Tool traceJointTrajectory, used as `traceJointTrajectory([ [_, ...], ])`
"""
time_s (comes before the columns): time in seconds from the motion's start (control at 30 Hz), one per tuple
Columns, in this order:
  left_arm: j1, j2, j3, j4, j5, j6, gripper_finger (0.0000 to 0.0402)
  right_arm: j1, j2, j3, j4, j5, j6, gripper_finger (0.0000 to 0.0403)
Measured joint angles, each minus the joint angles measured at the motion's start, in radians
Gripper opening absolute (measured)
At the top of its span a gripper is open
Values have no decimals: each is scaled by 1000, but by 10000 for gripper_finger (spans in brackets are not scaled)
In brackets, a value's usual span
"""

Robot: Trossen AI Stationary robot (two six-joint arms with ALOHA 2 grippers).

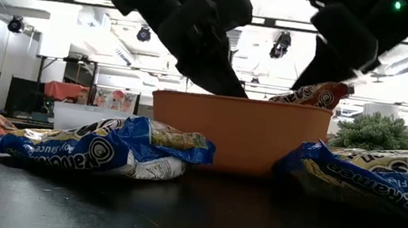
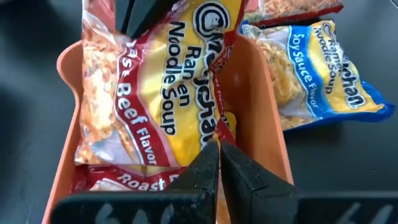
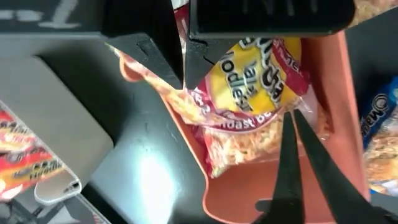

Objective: Sort Maruchan noodles
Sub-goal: Put the top red noodle packet into the orange bin, then put the middle blue noodle packet into the transparent bin

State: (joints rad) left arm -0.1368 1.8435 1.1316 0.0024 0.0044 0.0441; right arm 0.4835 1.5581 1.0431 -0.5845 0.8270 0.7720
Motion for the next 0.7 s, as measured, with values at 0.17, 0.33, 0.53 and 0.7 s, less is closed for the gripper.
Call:
traceJointTrajectory([
  [0.17, -6, -42, 0, -59, 0, -4, 0, 0, 0, 65, -65, 8, -28, 9],
  [0.33, -31, -85, 0, -134, 5, -17, 0, 3, 0, 124, -158, 41, -37, 9],
  [0.53, -87, -144, 0, -260, 5, -62, 0, 5, -33, 125, -171, 63, -159, 9],
  [0.7, -148, -174, 0, -352, 7, -81, 0, 10, -110, 90, -168, 64, -228, 9],
])
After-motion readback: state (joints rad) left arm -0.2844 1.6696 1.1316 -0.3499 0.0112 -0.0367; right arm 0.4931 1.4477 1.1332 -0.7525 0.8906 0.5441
